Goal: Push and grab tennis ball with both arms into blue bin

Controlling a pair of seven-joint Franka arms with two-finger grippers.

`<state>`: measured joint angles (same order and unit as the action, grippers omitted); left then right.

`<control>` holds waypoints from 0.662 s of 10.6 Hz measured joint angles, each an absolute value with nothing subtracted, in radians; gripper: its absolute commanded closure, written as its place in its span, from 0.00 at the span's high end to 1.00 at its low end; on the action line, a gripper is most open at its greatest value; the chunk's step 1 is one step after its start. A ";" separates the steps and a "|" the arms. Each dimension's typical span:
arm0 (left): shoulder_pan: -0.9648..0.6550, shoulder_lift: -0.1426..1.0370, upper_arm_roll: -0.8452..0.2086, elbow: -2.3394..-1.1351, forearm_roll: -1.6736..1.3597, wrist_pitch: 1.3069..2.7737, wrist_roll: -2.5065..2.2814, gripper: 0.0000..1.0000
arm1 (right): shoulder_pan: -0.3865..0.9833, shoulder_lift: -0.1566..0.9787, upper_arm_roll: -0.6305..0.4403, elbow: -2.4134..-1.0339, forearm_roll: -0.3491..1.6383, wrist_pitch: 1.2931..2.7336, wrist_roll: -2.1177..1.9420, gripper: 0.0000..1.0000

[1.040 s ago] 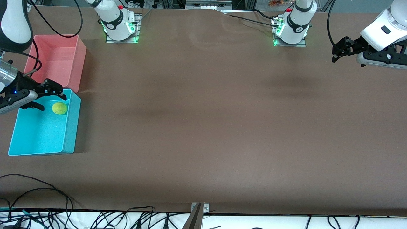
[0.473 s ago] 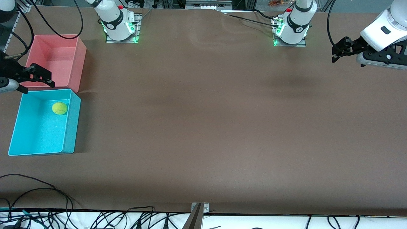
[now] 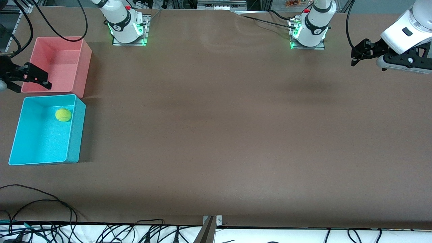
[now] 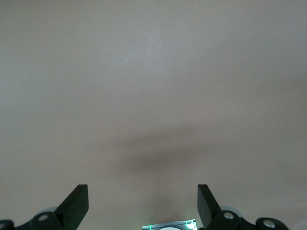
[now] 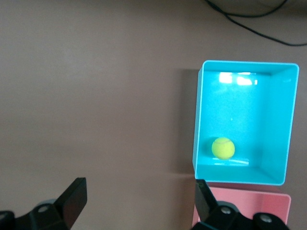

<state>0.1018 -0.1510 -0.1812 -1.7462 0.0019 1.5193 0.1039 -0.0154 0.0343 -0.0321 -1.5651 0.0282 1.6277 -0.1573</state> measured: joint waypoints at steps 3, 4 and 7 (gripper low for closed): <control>0.102 -0.151 -0.182 -1.746 0.002 1.519 0.104 1.00 | -0.016 0.025 -0.037 -1.553 0.028 1.608 -0.117 1.00; 0.102 -0.151 -0.182 -1.746 0.002 1.519 0.104 1.00 | -0.018 0.020 -0.043 -1.552 0.028 1.599 -0.116 1.00; 0.102 -0.151 -0.182 -1.746 0.002 1.519 0.104 1.00 | -0.020 0.016 -0.045 -1.551 0.028 1.590 -0.112 1.00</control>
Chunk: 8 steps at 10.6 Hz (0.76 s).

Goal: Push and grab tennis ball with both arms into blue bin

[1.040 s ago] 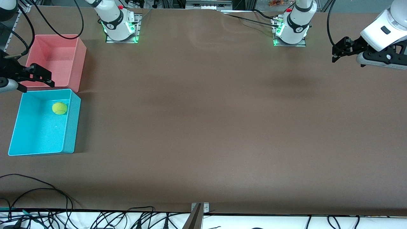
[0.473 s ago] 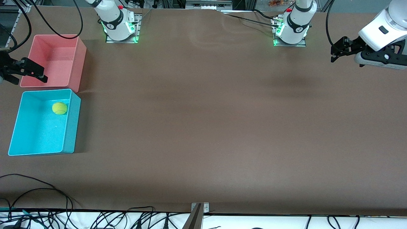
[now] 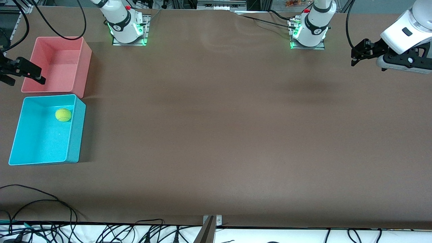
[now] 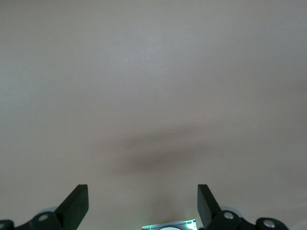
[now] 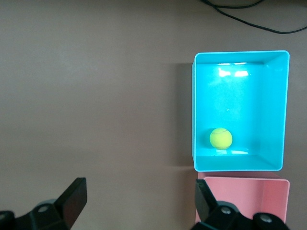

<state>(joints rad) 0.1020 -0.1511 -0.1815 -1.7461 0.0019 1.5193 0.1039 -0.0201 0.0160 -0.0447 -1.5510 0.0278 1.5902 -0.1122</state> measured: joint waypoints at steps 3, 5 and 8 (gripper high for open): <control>0.102 -0.151 -0.182 -1.746 0.002 1.519 0.104 1.00 | -0.020 0.024 -0.044 -1.520 0.027 1.586 -0.112 1.00; 0.102 -0.151 -0.182 -1.746 0.002 1.519 0.104 1.00 | -0.018 0.046 -0.043 -1.487 0.026 1.570 -0.112 1.00; 0.102 -0.151 -0.180 -1.746 0.002 1.519 0.104 1.00 | 0.036 0.064 -0.096 -1.469 0.025 1.561 -0.102 1.00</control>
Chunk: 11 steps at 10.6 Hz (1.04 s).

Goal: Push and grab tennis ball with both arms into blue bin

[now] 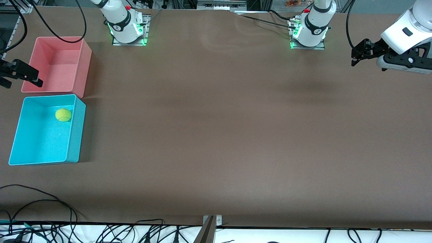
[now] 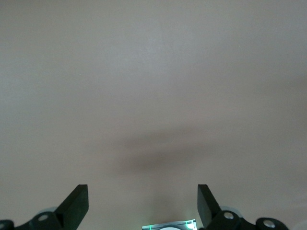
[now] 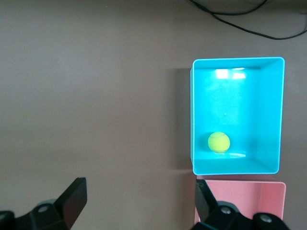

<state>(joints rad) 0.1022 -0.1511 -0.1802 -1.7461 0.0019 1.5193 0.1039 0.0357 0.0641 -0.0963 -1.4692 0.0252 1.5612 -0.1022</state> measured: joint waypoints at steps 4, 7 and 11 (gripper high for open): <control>0.102 -0.151 -0.180 -1.746 0.002 1.519 0.104 1.00 | 0.013 0.073 -0.067 -1.467 0.025 1.561 -0.093 1.00; 0.102 -0.151 -0.181 -1.746 0.002 1.519 0.104 1.00 | 0.004 0.084 -0.063 -1.465 0.025 1.559 -0.091 1.00; 0.102 -0.151 -0.181 -1.746 0.002 1.519 0.104 1.00 | -0.005 0.130 -0.060 -1.447 0.025 1.559 -0.091 1.00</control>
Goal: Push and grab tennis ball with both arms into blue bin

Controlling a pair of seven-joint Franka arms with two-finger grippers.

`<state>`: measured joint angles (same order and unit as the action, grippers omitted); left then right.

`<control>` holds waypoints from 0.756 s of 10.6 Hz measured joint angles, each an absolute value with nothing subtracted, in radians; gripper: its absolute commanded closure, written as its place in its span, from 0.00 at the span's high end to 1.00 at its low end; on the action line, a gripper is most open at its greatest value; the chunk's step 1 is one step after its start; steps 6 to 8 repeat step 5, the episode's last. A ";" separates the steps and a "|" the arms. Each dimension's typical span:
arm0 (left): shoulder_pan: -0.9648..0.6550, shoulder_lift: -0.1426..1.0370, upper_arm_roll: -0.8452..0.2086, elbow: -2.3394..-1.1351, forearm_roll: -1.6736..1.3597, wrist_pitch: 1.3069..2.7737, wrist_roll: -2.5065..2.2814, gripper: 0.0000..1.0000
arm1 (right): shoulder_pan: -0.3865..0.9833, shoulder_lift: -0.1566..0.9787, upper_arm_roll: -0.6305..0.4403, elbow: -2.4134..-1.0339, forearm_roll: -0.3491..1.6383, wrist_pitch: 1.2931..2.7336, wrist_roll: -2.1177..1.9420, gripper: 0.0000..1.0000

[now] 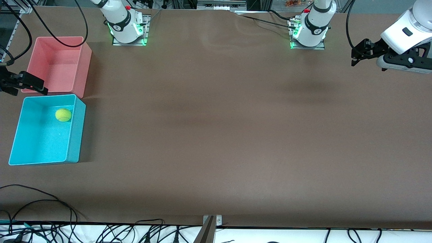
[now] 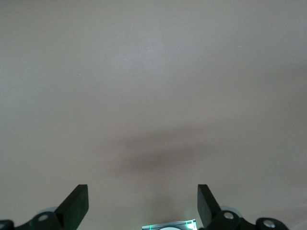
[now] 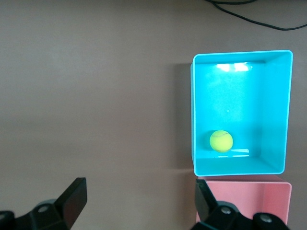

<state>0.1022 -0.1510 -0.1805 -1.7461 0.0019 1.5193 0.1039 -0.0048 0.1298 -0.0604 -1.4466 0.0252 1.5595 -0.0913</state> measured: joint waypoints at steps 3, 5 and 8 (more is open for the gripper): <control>0.102 -0.151 -0.179 -1.746 0.002 1.519 0.104 1.00 | -0.011 0.130 -0.060 -1.438 0.025 1.559 -0.092 1.00; 0.102 -0.151 -0.177 -1.746 0.002 1.519 0.104 1.00 | -0.021 0.132 -0.061 -1.438 0.025 1.560 -0.092 1.00; 0.102 -0.151 -0.177 -1.746 0.002 1.519 0.104 1.00 | -0.021 0.132 -0.061 -1.438 0.025 1.560 -0.092 1.00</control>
